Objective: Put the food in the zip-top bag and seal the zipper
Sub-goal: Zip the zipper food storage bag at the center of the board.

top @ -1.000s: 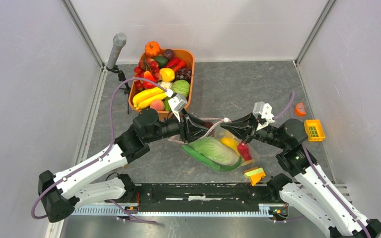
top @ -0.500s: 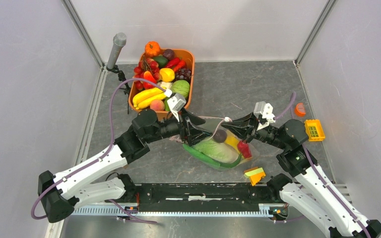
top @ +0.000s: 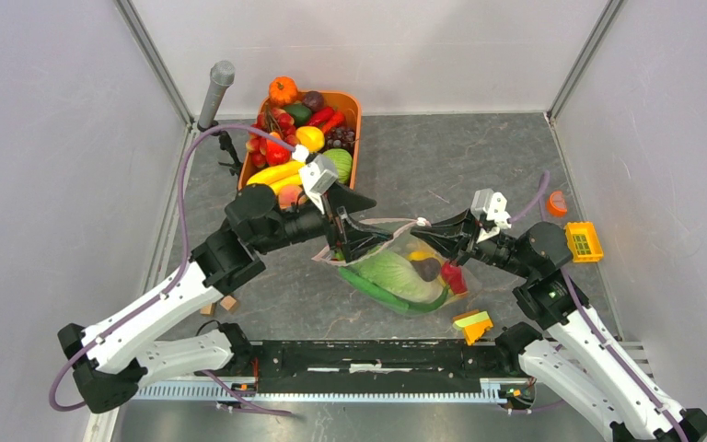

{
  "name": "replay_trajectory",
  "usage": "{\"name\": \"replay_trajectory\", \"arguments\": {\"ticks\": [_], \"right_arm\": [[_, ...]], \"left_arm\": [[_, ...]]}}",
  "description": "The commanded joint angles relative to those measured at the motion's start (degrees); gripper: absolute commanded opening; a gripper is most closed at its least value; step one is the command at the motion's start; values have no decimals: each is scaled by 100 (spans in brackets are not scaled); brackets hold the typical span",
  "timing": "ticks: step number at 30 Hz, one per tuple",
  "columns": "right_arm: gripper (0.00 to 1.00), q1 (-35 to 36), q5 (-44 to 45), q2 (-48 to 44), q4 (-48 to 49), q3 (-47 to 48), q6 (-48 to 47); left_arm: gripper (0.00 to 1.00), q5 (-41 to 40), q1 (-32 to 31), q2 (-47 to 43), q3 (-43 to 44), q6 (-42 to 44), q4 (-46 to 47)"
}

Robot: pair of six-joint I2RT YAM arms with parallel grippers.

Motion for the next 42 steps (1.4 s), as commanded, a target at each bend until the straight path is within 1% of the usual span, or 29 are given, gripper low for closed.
{"name": "replay_trajectory", "arguments": {"ticks": [1,5,9,11,12,15,17,18,20,25,28,31,35,37,41,42], "right_arm": [[0,11,46,-73,358,53,-14],[0,11,-7,-90,353,60,-8],[0,11,-60,-118,337,62,-7],[0,11,-79,-116,328,61,-4],[0,10,-94,-114,312,71,-10],[0,10,-172,-101,252,114,-29],[0,10,-199,-101,224,124,-42],[0,11,-201,-99,218,124,-44],[0,8,-218,-101,213,124,-51],[0,11,-257,-110,170,139,-75],[0,11,-262,-115,155,149,-85],[0,10,-275,-114,125,159,-107],[0,6,-289,-78,112,183,-113],[0,10,-306,-75,117,185,-114],[0,11,-298,-101,101,168,-129],[0,9,-289,-108,99,161,-129]], "left_arm": [[89,280,-31,482,655,801,-361],[85,779,-32,1035,1186,974,-501],[82,977,-33,1356,1401,1373,-505],[78,1069,-32,1492,1533,1749,-679],[78,1164,-33,1530,1603,2048,-828],[75,1481,-33,1567,1647,2559,-939],[60,1514,-33,1537,1574,2657,-714],[56,1554,-33,1530,1522,2692,-600],[57,1617,-32,1533,1478,2690,-385],[59,1836,-33,1624,1606,2655,-323],[55,2000,-37,1721,1659,2486,-271],[54,2129,-41,1793,1674,2390,-228],[52,2151,-42,1832,1669,2325,-154],[49,2133,-45,1845,1674,2328,-136],[48,2164,-50,1877,1670,2335,-98],[45,2189,-49,1888,1677,2314,-65]]}}
